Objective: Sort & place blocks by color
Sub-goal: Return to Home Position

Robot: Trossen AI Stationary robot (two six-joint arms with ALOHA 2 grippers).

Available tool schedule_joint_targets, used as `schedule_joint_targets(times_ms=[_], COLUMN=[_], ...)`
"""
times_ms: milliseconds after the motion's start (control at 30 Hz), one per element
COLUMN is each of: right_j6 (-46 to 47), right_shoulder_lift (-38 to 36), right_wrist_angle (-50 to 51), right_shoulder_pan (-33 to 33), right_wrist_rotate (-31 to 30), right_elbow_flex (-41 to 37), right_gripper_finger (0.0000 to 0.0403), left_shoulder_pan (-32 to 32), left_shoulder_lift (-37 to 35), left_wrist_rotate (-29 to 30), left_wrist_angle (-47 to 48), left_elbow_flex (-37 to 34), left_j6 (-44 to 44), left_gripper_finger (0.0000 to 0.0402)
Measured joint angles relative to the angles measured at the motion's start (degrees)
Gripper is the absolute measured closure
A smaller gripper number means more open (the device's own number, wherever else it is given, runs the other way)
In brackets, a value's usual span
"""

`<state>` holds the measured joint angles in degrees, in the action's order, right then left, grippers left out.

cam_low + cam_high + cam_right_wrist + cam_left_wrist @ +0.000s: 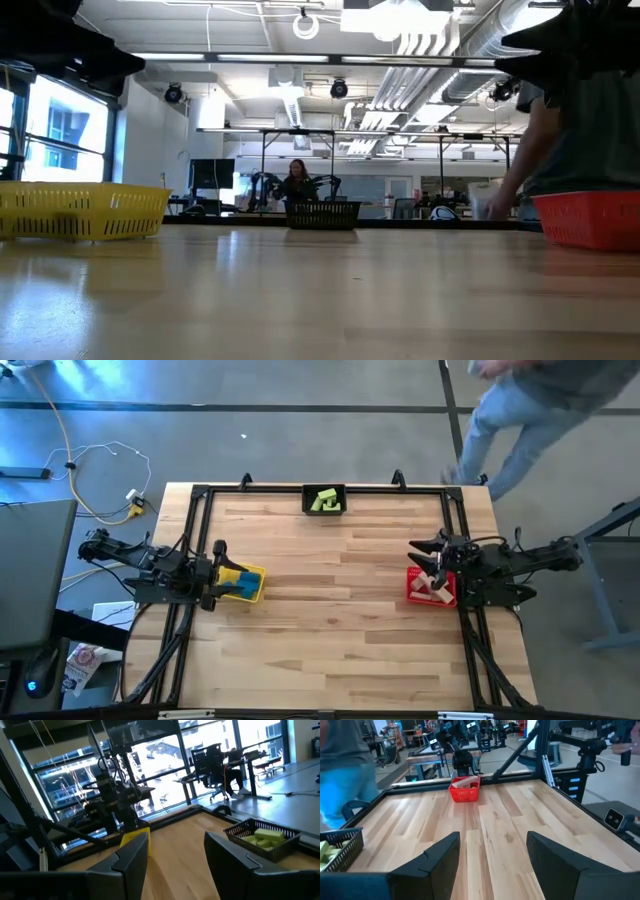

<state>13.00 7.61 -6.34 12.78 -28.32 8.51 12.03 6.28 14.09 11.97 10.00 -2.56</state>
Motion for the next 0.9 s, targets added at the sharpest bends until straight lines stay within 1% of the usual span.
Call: schedule_joint_targets(times_ms=[200, 367, 467, 633, 767, 900], right_j6=[2.5, 2.5, 2.6, 2.6, 2.6, 2.5], right_shoulder_lift=[-4.0, -5.9, -6.4, -6.6, -6.6, -6.6], right_wrist_angle=[7.1, 10.0, 11.6, 13.4, 14.4, 15.5], right_shoulder_pan=[0.0, 0.0, 0.0, 0.0, 0.0, 0.0], right_wrist_rotate=[0.0, 0.0, 0.0, -0.1, -0.1, -0.6], right_elbow_flex=[0.0, 0.0, 0.0, 0.0, 0.0, 0.0], right_gripper_finger=[0.0224, 0.0224, 0.0224, 0.0224, 0.0224, 0.0224], left_shoulder_pan=[0.0, 0.0, 0.0, 0.0, 0.0, 0.0], left_shoulder_lift=[0.0, 0.0, 0.0, 0.0, 0.0, 0.0], left_wrist_rotate=[0.0, 0.0, 0.0, 0.1, 0.0, 0.4], left_wrist_angle=[-0.6, -5.6, -9.8, -13.9, -15.6, -15.4], left_elbow_flex=[0.0, -2.4, -5.3, -9.0, -9.3, -9.3], left_j6=[0.9, 0.9, 1.6, 3.0, 2.5, 1.3], left_gripper_finger=[0.0183, 0.0183, 0.0183, 0.0183, 0.0183, 0.0183])
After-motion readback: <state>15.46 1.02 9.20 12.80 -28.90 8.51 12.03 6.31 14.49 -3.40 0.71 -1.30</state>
